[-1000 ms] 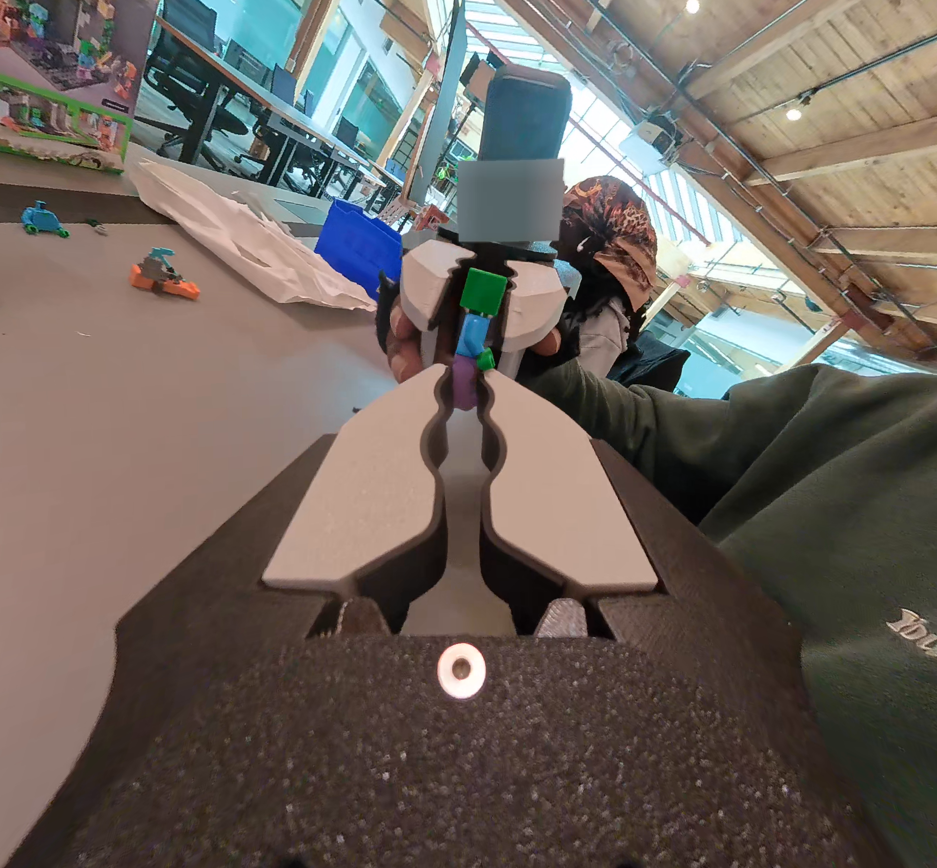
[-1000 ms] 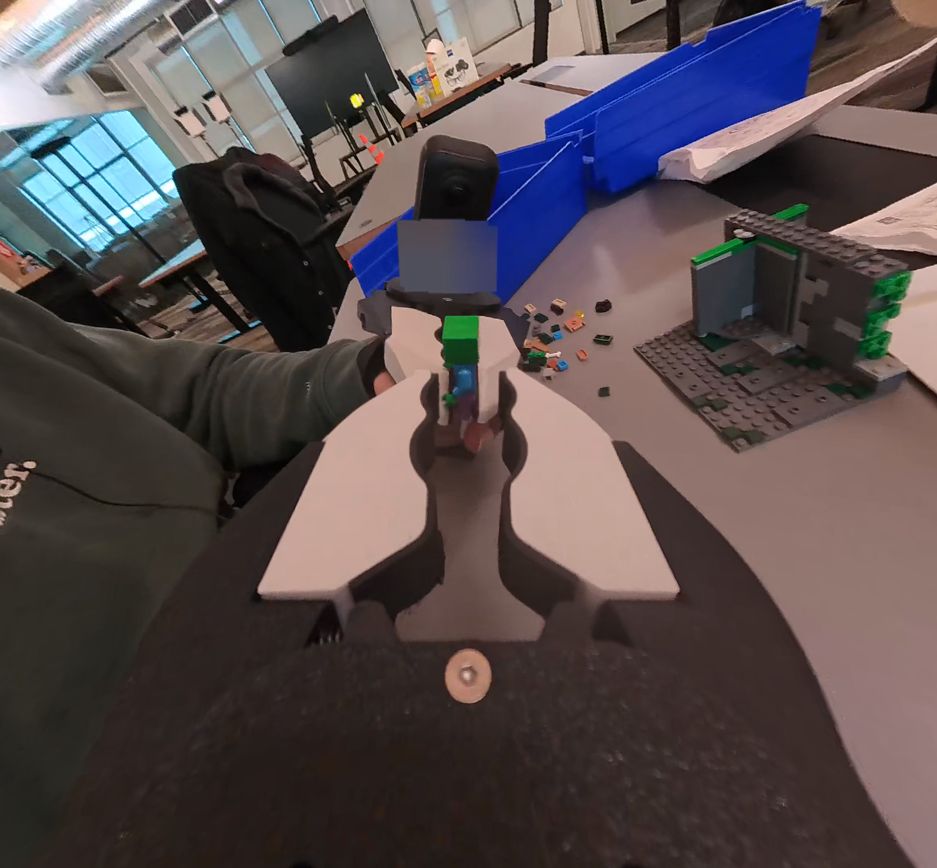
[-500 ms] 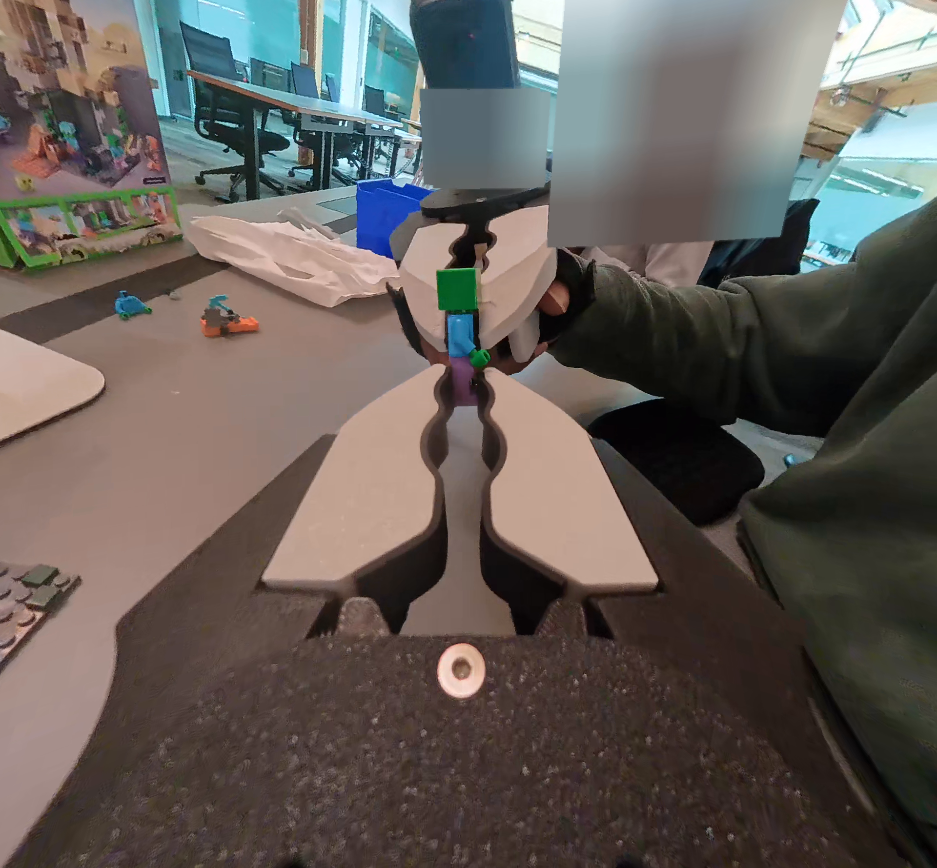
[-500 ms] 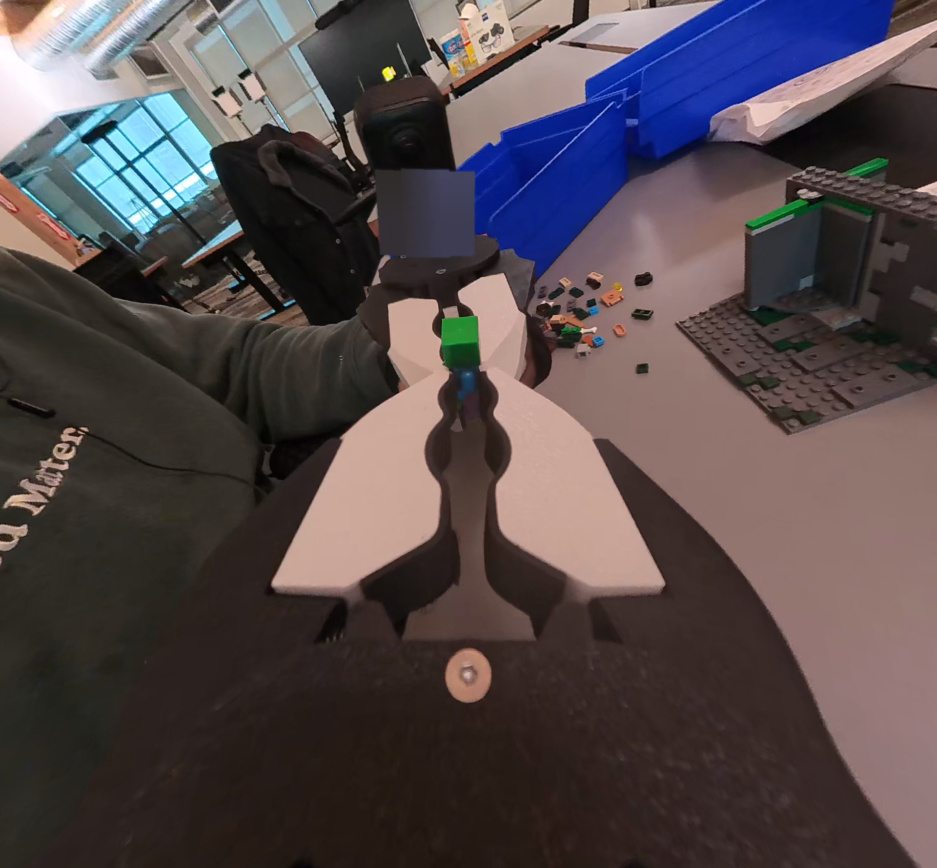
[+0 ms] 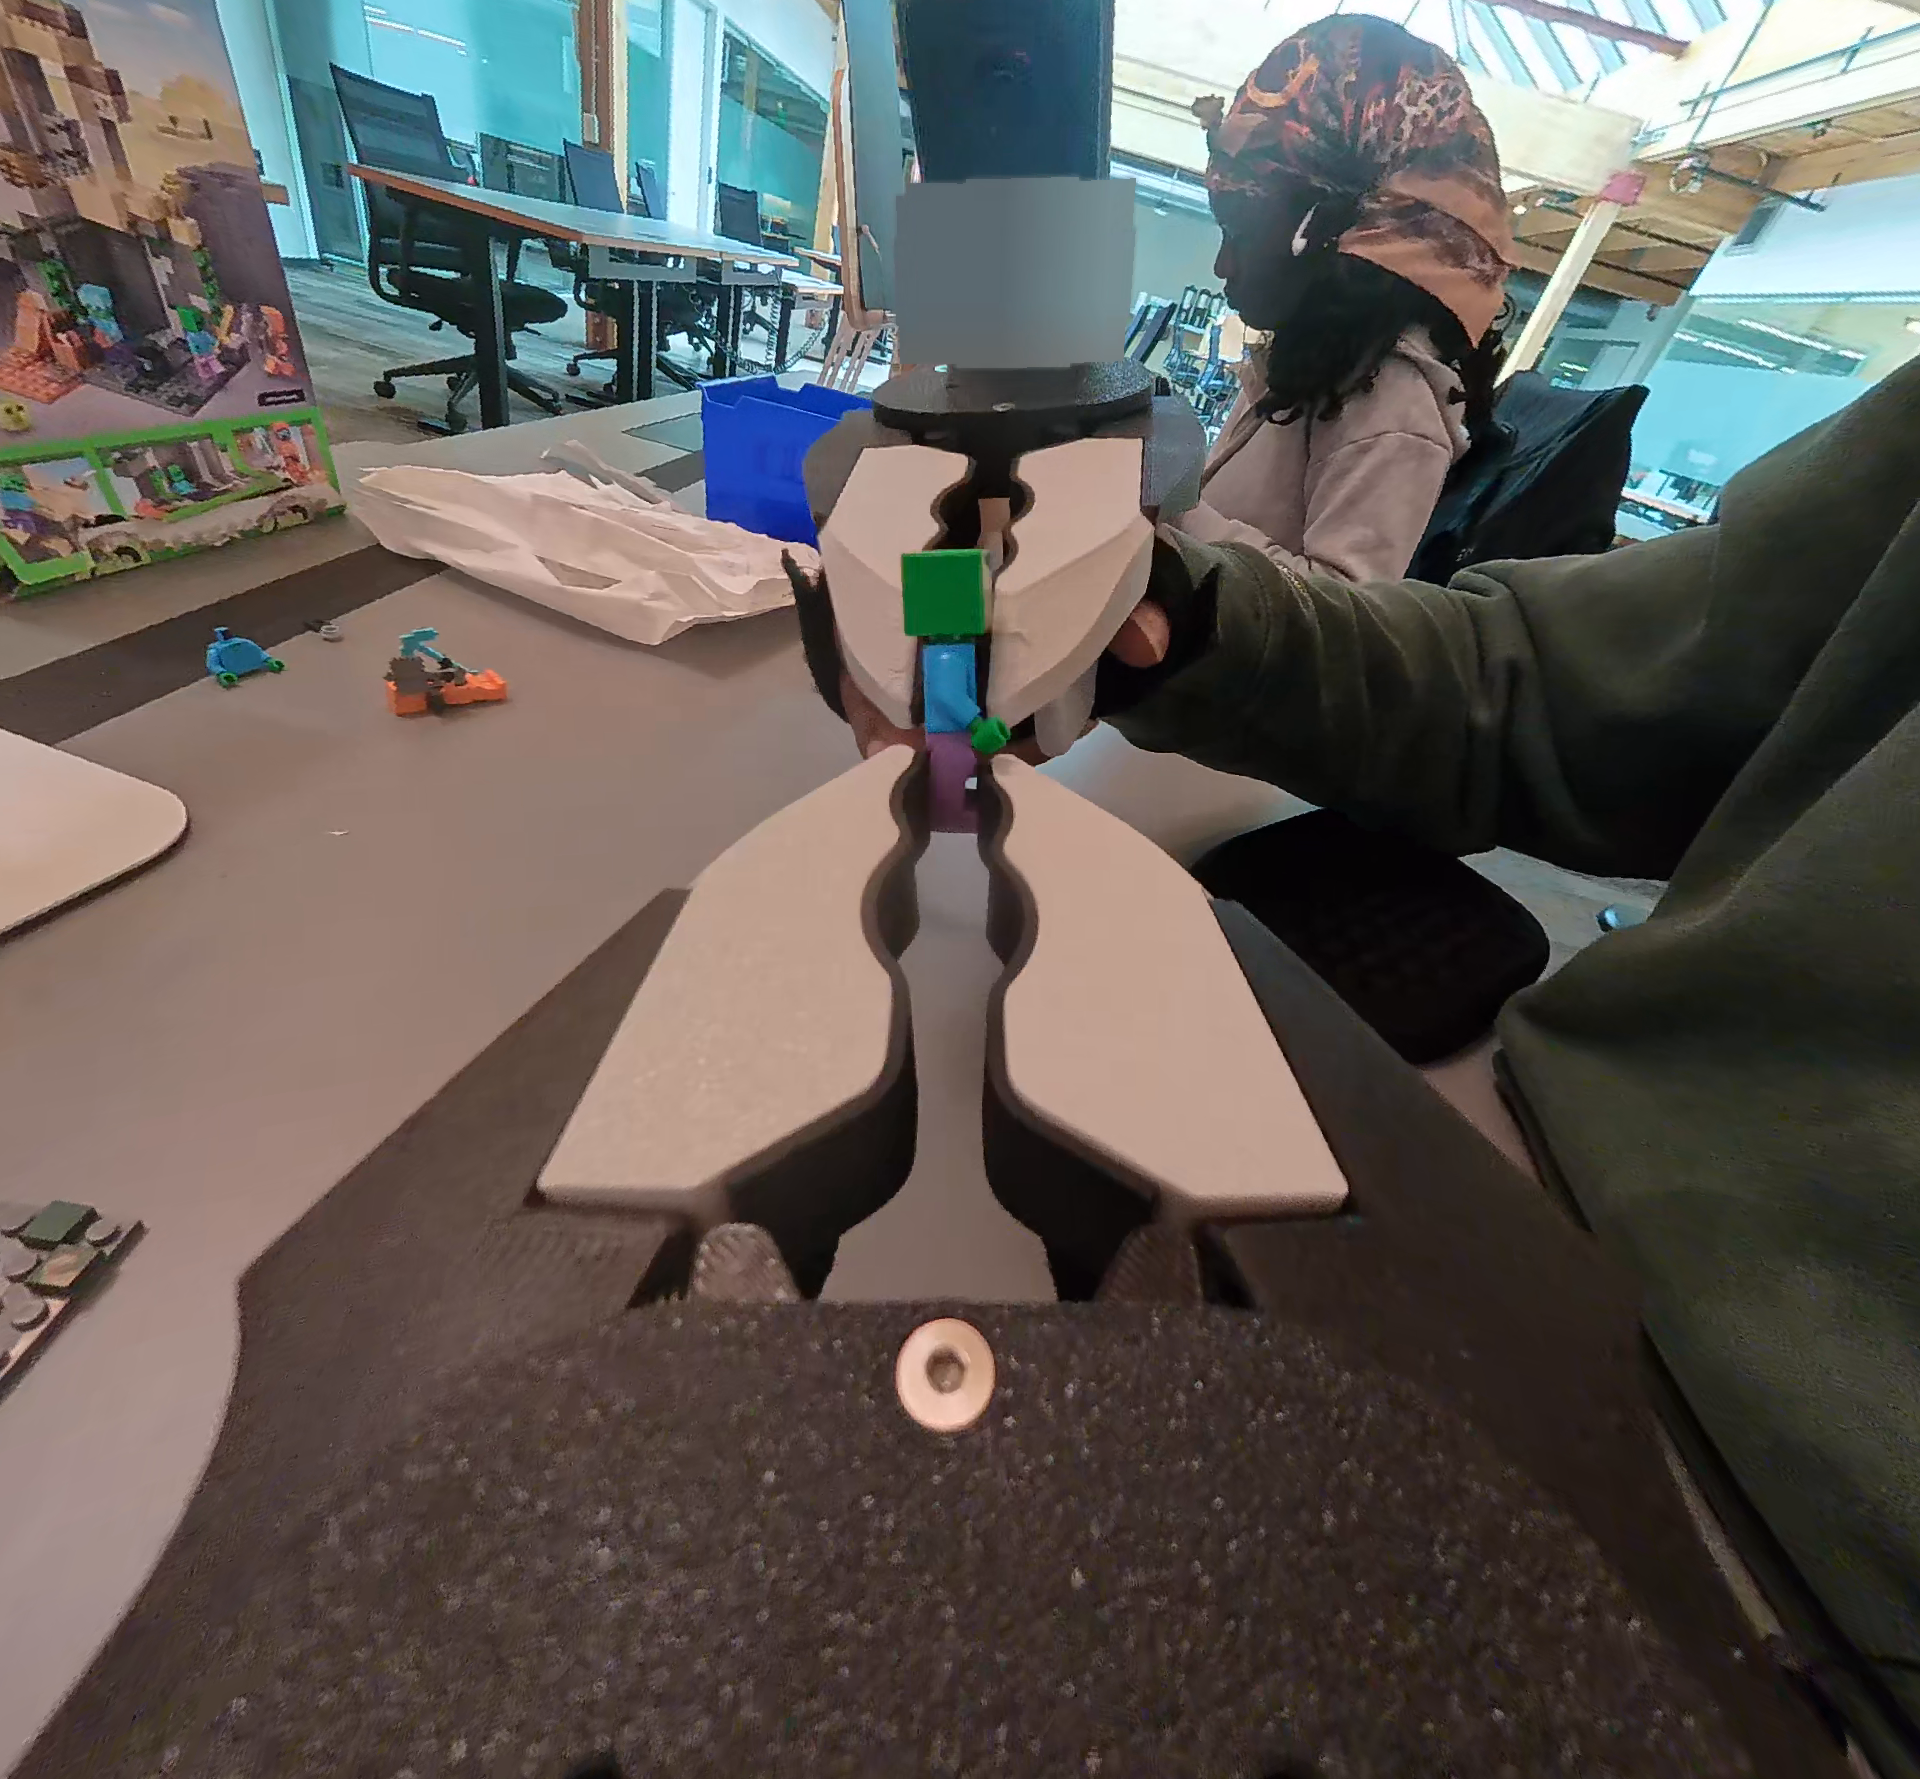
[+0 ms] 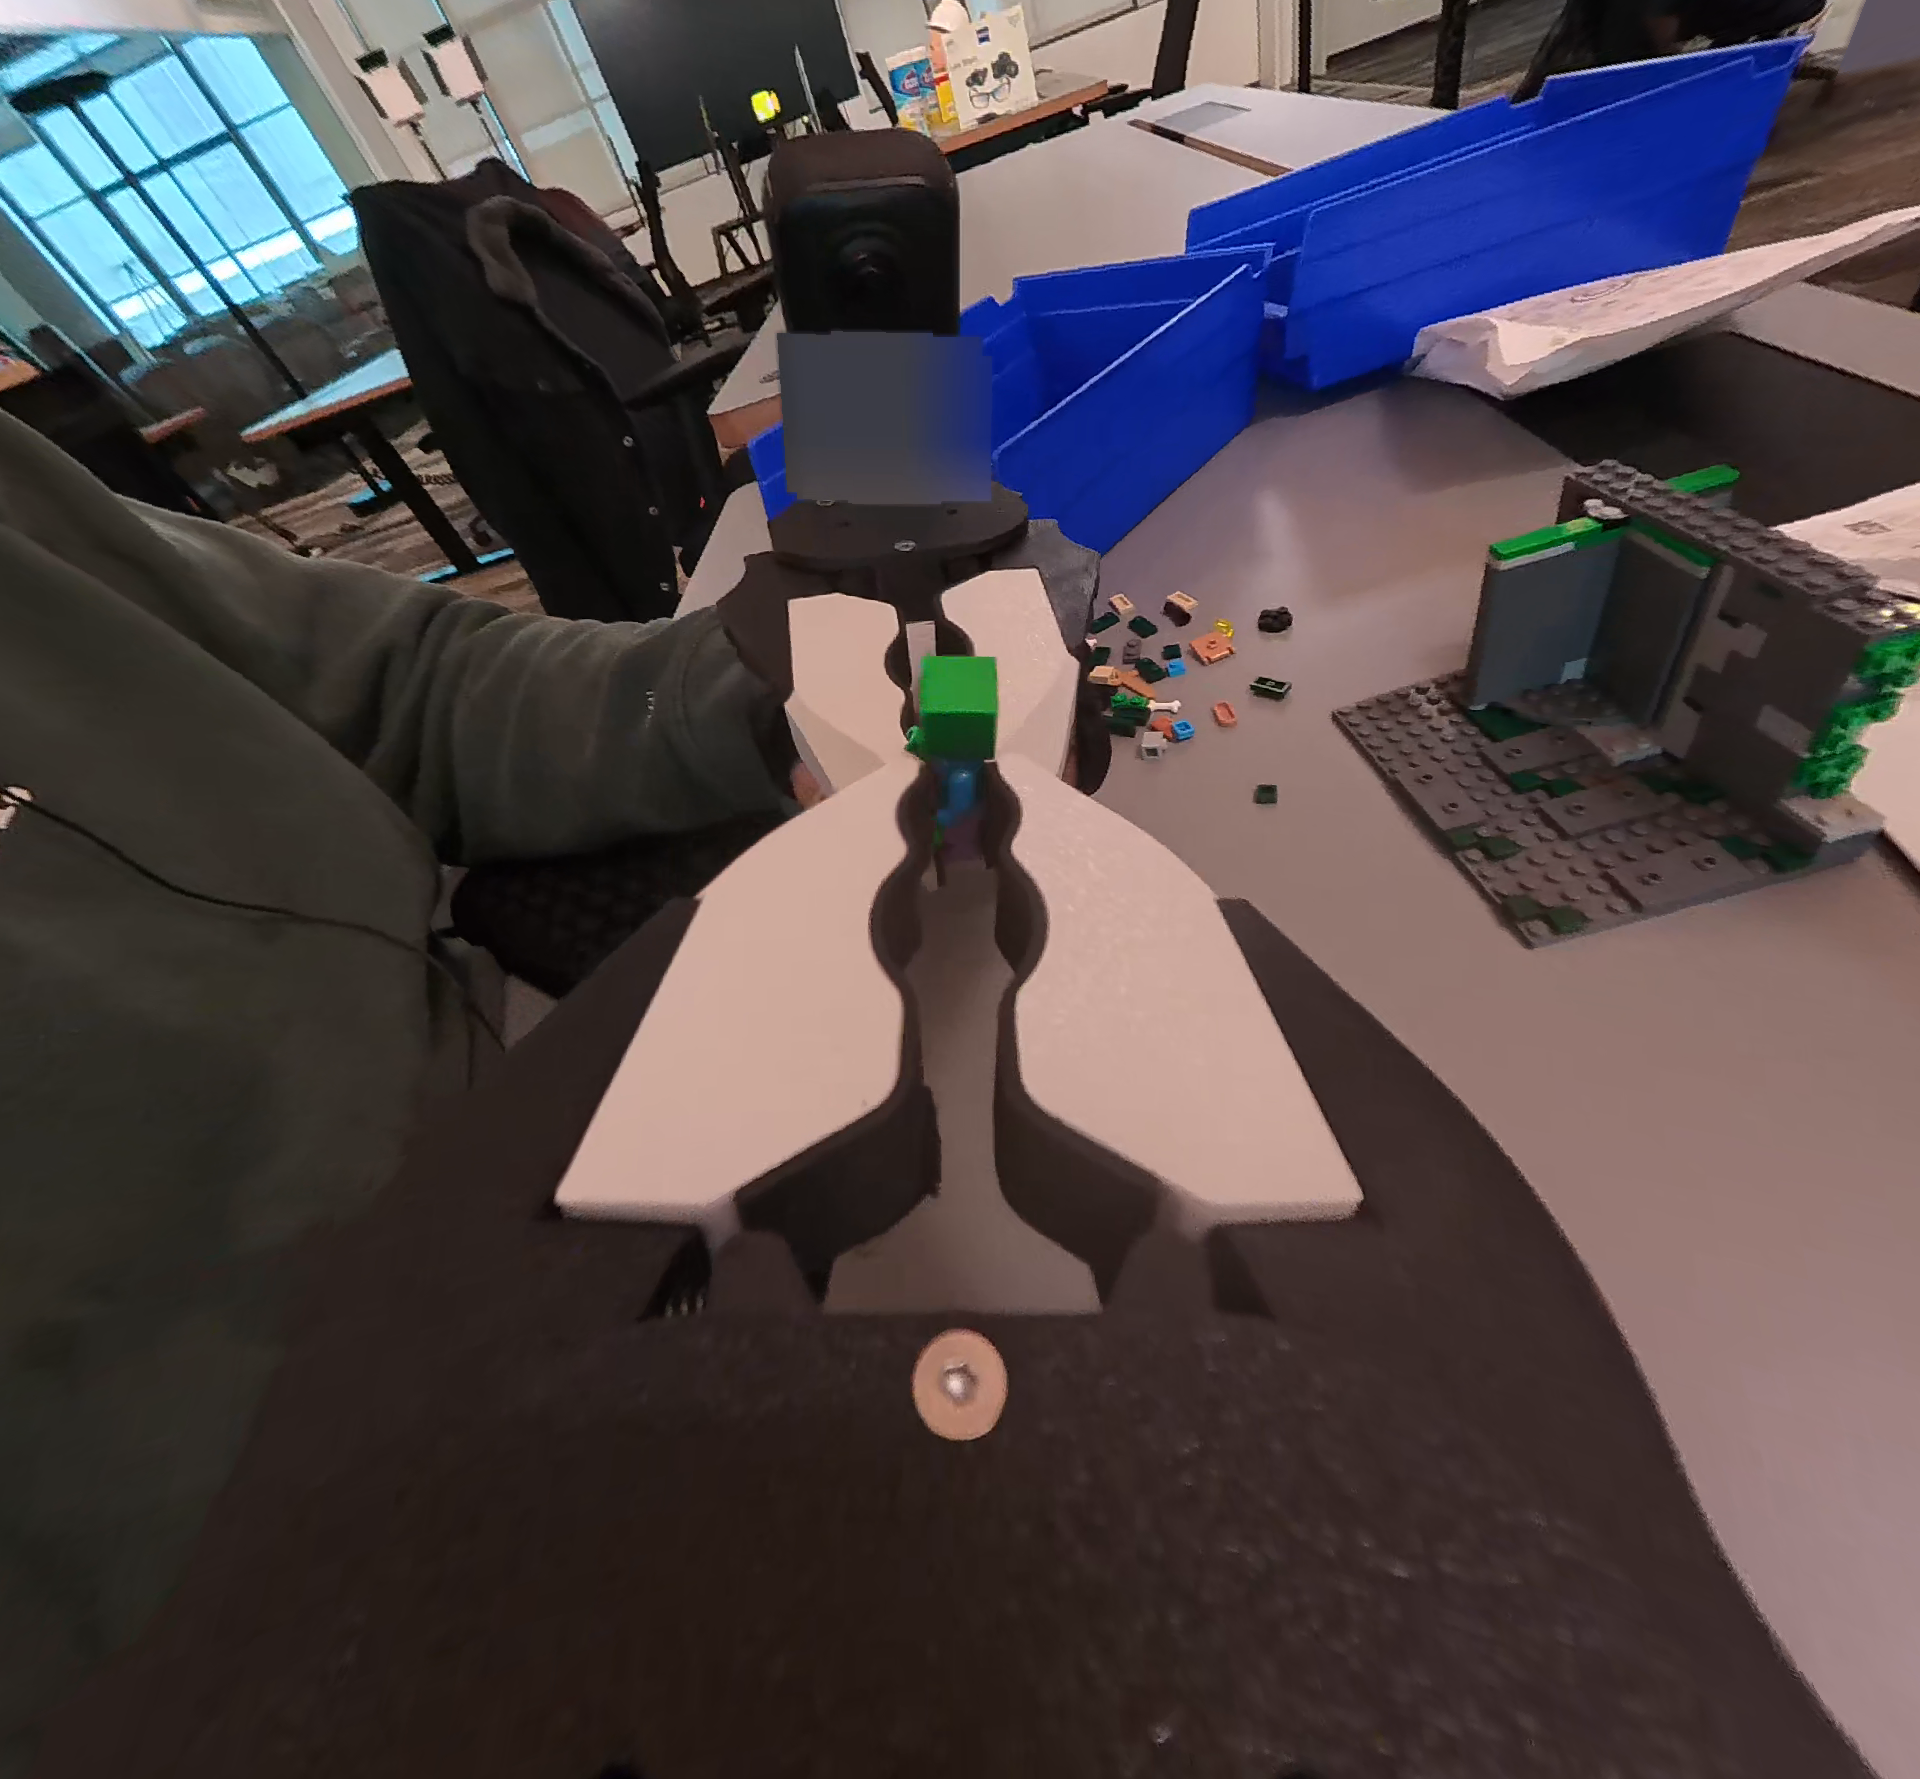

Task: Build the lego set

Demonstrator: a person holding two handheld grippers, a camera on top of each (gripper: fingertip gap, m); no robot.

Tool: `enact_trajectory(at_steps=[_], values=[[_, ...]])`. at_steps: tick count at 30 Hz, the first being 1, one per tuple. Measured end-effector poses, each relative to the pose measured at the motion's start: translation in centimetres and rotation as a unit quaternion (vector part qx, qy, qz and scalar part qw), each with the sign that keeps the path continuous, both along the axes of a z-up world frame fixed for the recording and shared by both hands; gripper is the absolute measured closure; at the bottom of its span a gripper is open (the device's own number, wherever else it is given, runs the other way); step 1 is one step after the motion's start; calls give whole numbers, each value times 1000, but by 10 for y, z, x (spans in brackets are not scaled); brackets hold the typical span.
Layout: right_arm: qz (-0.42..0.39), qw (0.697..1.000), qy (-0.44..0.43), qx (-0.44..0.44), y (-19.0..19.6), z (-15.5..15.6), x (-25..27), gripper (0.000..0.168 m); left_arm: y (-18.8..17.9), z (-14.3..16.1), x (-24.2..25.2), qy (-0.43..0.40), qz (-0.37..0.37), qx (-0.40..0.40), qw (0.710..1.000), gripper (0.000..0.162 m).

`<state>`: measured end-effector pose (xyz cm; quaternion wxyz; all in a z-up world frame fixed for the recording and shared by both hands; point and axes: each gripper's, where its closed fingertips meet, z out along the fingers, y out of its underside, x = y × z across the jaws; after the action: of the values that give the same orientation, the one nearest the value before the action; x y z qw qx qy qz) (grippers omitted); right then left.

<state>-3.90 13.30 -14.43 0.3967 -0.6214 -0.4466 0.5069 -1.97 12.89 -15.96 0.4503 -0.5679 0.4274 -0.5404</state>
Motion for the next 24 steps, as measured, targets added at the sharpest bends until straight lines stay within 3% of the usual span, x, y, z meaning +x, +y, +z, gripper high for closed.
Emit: enact_trajectory(at_steps=[5,8,12,24], values=[[5,1000,-4,-22,2,-4,1,161,1,-3,0,11,4,0,1000,154],[1,1000,2,-29,8,-2,5,161,6,-4,-3,15,17,9,1000,136],[-17,999,-19,-24,22,-7,15,160,19,-7,-13,31,50,17,998,136],[12,988,-147,38,57,-101,20,160,55,-39,-35,136,167,58,975,150]])
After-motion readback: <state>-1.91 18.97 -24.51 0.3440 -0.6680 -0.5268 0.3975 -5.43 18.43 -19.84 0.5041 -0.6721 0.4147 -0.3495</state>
